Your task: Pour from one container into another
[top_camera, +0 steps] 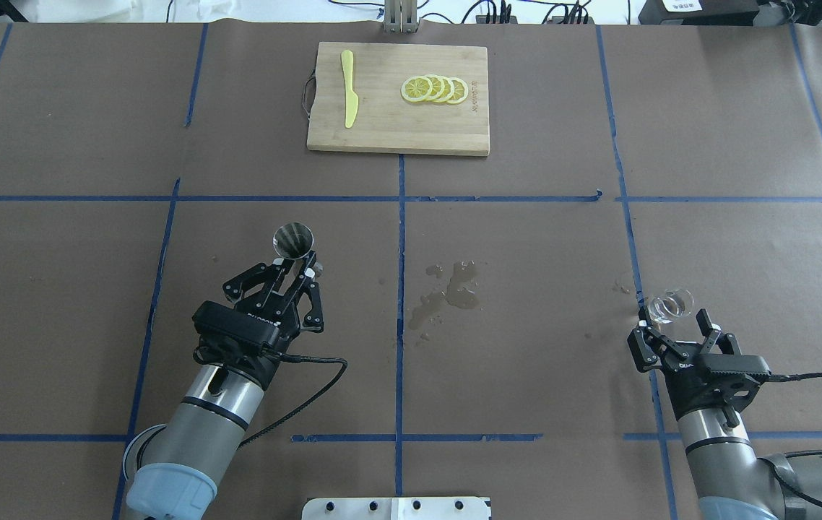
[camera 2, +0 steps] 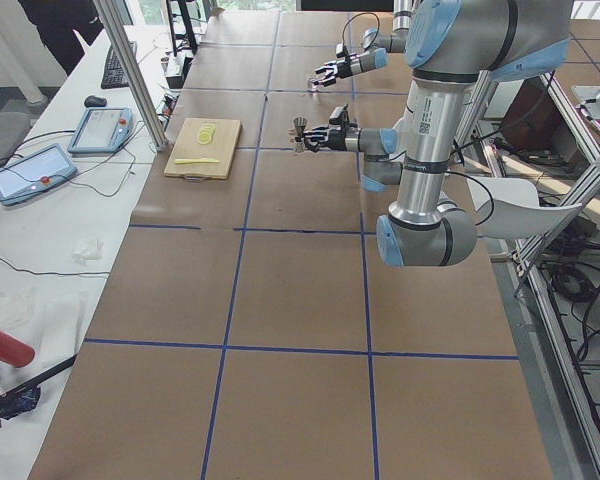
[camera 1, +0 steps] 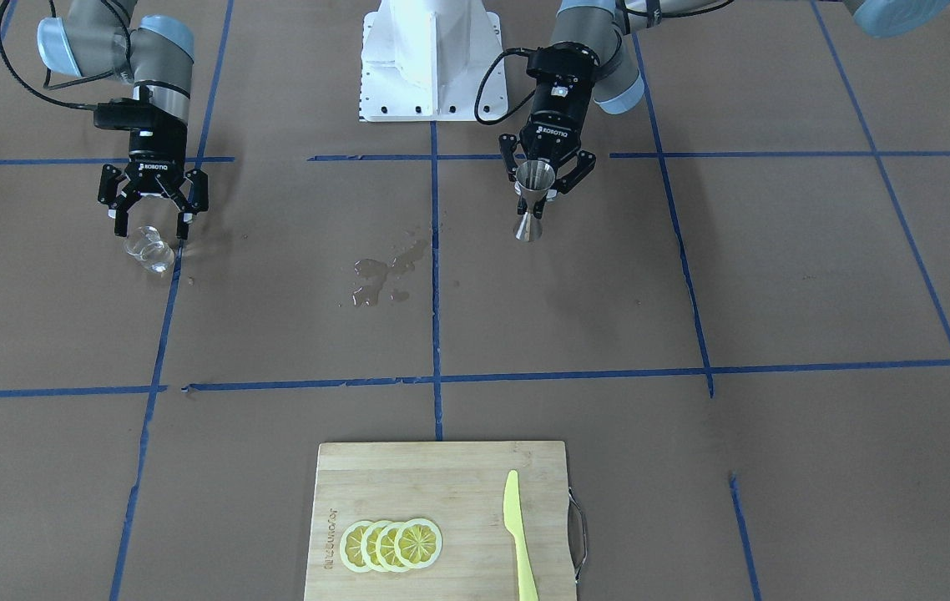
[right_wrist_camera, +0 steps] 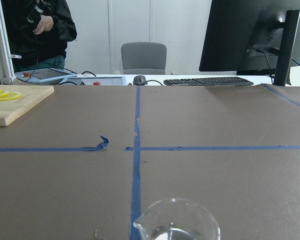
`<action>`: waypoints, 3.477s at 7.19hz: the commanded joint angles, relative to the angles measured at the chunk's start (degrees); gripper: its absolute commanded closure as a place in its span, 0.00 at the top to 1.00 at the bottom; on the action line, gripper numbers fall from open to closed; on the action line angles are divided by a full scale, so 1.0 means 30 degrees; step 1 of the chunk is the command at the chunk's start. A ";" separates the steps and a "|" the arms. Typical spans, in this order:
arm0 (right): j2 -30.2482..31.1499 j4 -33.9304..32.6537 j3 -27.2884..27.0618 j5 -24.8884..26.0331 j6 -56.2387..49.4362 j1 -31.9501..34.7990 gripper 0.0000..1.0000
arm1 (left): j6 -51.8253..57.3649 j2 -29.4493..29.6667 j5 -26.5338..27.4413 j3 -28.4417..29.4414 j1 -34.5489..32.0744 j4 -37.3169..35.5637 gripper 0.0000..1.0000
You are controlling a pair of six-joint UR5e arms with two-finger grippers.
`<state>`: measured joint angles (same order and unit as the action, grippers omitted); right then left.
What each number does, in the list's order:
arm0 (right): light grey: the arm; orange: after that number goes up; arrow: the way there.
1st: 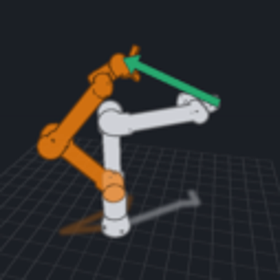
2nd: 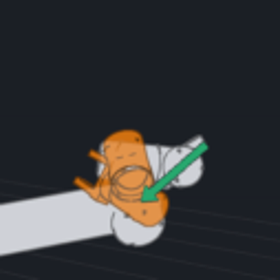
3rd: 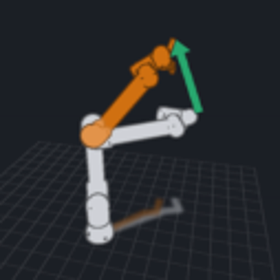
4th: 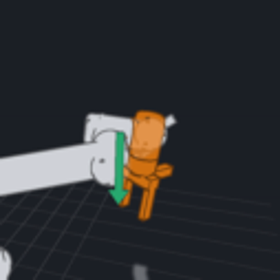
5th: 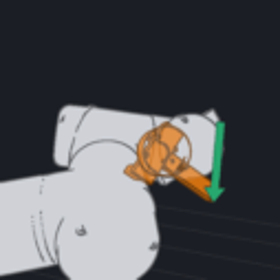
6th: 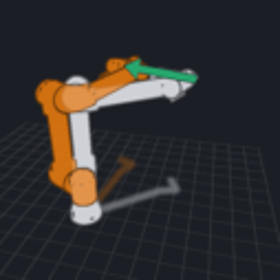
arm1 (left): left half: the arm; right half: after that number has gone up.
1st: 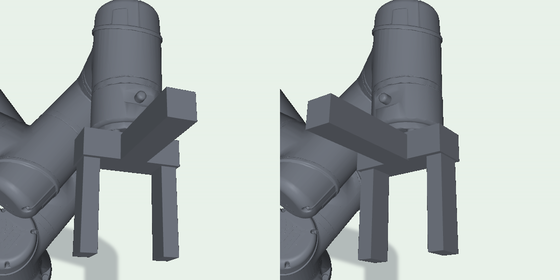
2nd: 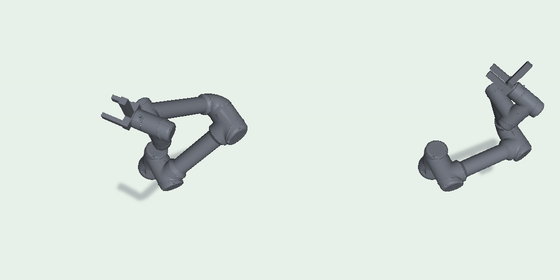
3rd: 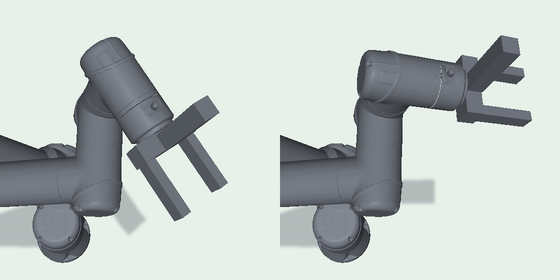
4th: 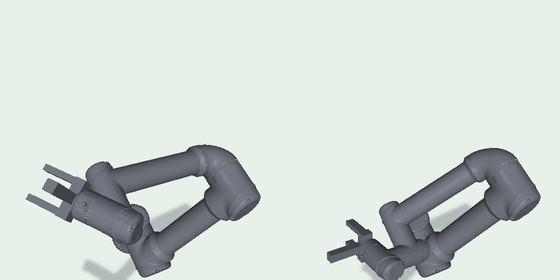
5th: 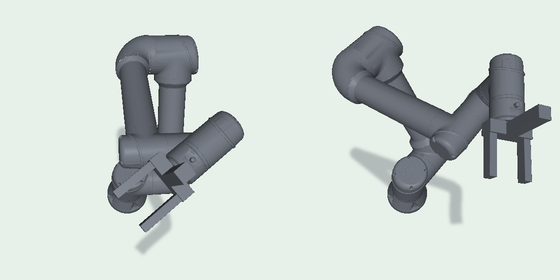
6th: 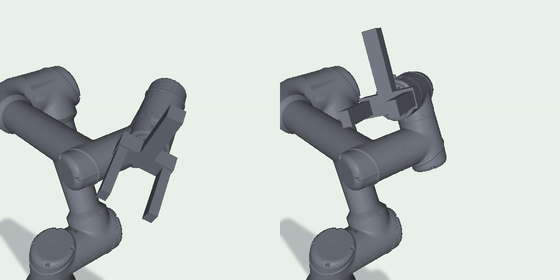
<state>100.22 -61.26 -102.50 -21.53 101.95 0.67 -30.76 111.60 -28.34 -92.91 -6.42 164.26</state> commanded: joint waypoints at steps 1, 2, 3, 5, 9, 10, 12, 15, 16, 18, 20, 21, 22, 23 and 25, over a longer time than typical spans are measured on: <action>-0.0184 0.0001 0.0387 0.0174 0.0001 0.0012 0.94 | 0.0000 0.0093 0.0013 -0.0025 0.0000 -0.0026 0.00; -0.0184 0.0001 0.0445 0.0233 0.0001 0.0012 0.94 | 0.0000 0.0152 0.0013 -0.0025 0.0000 -0.0027 0.00; -0.0213 0.0001 0.0533 0.0234 0.0001 0.0012 0.94 | 0.0000 0.0153 0.0013 -0.0025 0.0029 -0.0027 0.00; -0.0330 -0.0028 0.0709 0.0234 0.0001 0.0012 0.94 | 0.0000 0.0153 0.0013 -0.0025 0.0029 -0.0056 0.00; -0.0916 0.0001 0.1353 0.0205 -0.0028 0.0070 0.93 | 0.0000 0.0124 0.0013 0.0004 0.0029 -0.0056 0.00; -0.0917 0.0001 0.1412 0.0205 -0.0028 0.0129 0.92 | 0.0000 0.0123 0.0013 0.0005 0.0058 -0.0056 0.00; -0.0917 0.0001 0.1413 0.0205 -0.0028 0.0245 0.89 | 0.0000 0.0153 0.0013 0.0005 0.0058 -0.0056 0.00; -0.0888 0.0001 0.1471 0.0205 -0.0028 0.0451 0.83 | 0.0000 0.0152 0.0013 0.0005 0.0058 -0.0056 0.00; -0.0916 0.0001 0.1529 0.0205 0.0001 0.0422 0.83 | 0.0000 0.0153 0.0013 -0.0024 0.0087 -0.0056 0.00; -0.0917 0.0001 0.1646 0.0205 0.0001 0.0422 0.69 | 0.0000 0.0153 0.0013 0.0004 0.0088 -0.0056 0.00; -0.0917 0.0001 0.1618 0.0263 0.0001 0.0451 0.29 | 0.0000 0.0152 0.0013 0.0005 0.0088 -0.0085 0.00; -0.0888 0.0030 0.1647 0.0263 0.0001 0.0451 0.20 | 0.0000 0.0153 0.0013 -0.0024 0.0088 -0.0085 0.00; -0.0887 0.0030 0.1589 0.0263 0.0001 0.0480 0.11 | 0.0000 0.0153 0.0013 -0.0025 0.0088 -0.0085 0.00; -0.0916 0.0030 0.1501 0.0263 0.0001 0.0539 0.10 | 0.0000 0.0153 0.0013 -0.0025 0.0088 -0.0085 0.00; -0.0975 0.0206 0.0190 0.0292 -0.0581 0.0861 0.08 | 0.0000 0.0153 0.0013 -0.0025 0.0088 -0.0085 0.00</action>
<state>97.37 -60.81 -99.57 -20.72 101.22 2.80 -30.76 112.06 -28.30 -93.03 -6.15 164.00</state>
